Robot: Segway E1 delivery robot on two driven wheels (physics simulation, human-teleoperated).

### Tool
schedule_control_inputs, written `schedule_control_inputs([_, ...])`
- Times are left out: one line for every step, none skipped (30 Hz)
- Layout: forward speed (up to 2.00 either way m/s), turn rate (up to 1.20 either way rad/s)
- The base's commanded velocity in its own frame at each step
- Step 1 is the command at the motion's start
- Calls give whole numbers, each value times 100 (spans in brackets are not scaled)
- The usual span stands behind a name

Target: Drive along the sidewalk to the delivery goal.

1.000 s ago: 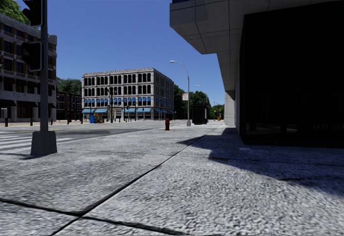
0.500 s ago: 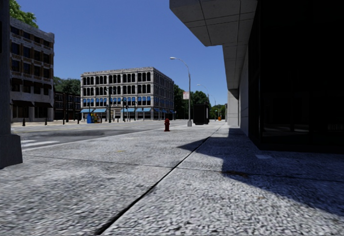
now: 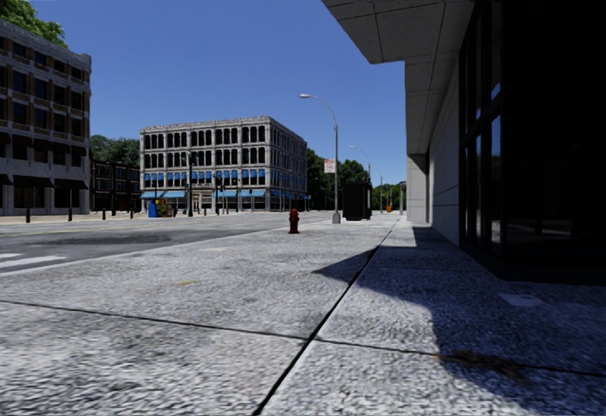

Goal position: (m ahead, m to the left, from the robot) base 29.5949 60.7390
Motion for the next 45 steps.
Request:
schedule_control_inputs([200, 0])
schedule_control_inputs([200, 0])
schedule_control_inputs([200, 0])
schedule_control_inputs([200, 0])
schedule_control_inputs([200, 0])
schedule_control_inputs([200, 0])
schedule_control_inputs([200, 0])
schedule_control_inputs([200, 0])
schedule_control_inputs([200, 0])
schedule_control_inputs([200, 6])
schedule_control_inputs([200, 33])
schedule_control_inputs([200, 58])
schedule_control_inputs([200, 79])
schedule_control_inputs([200, 99])
schedule_control_inputs([200, 99])
schedule_control_inputs([200, 120])
schedule_control_inputs([200, 120])
schedule_control_inputs([200, 120])
schedule_control_inputs([200, 120])
schedule_control_inputs([200, 120])
schedule_control_inputs([200, 120])
schedule_control_inputs([200, 120])
schedule_control_inputs([200, 120])
schedule_control_inputs([200, 120])
schedule_control_inputs([200, 120])
schedule_control_inputs([200, 120])
schedule_control_inputs([200, 120])
schedule_control_inputs([200, 120])
schedule_control_inputs([200, 120])
schedule_control_inputs([200, 120])
schedule_control_inputs([200, 120])
schedule_control_inputs([200, 120])
schedule_control_inputs([200, 120])
schedule_control_inputs([200, 120])
schedule_control_inputs([200, 120])
schedule_control_inputs([200, 120])
schedule_control_inputs([200, 120])
schedule_control_inputs([200, 120])
schedule_control_inputs([200, 70])
schedule_control_inputs([200, 45])
schedule_control_inputs([200, 18])
schedule_control_inputs([200, 5])
schedule_control_inputs([200, 1])
schedule_control_inputs([200, 0])
schedule_control_inputs([200, 0])
